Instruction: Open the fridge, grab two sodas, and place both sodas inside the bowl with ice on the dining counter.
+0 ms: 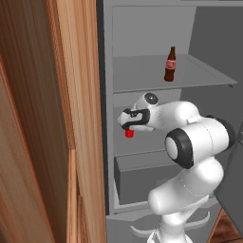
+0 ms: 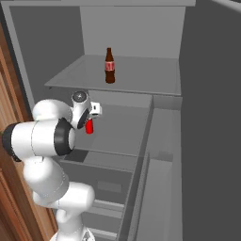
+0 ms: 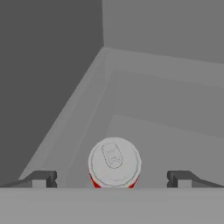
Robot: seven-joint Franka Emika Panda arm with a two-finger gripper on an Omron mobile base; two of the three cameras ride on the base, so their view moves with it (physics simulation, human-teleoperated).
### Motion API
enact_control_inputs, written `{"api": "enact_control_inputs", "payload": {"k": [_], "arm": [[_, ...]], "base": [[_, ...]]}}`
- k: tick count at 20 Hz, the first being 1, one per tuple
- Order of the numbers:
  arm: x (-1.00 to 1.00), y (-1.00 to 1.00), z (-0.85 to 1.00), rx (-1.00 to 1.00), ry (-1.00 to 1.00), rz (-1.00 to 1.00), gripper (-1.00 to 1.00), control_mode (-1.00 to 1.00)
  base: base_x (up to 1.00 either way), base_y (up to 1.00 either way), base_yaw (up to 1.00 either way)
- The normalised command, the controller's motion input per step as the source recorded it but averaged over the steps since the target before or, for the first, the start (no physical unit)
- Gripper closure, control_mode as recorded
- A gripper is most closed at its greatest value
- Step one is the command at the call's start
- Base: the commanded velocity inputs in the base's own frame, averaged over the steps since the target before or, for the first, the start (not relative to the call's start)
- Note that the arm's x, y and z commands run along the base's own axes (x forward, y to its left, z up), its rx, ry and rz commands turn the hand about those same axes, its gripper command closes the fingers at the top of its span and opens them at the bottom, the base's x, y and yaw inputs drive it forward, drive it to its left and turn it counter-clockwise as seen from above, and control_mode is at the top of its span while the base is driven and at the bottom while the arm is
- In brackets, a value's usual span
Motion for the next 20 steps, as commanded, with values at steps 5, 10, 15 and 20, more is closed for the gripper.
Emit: {"api": "enact_control_inputs", "payload": {"k": [5,10,15,20], "arm": [[0.11,0.02,-0.29,0.0,0.0,0.01,-1.0,-1.0],[0.12,0.02,-0.29,0.0,0.0,0.01,-1.0,-1.0],[0.11,0.1,-0.34,-0.02,0.0,0.01,1.0,-1.0],[0.06,0.04,-0.32,-0.01,0.0,0.02,1.0,-1.0]], "base": [[0.0,0.0,0.0],[0.0,0.0,0.0],[0.0,0.0,0.0],[0.0,0.0,0.0]]}}
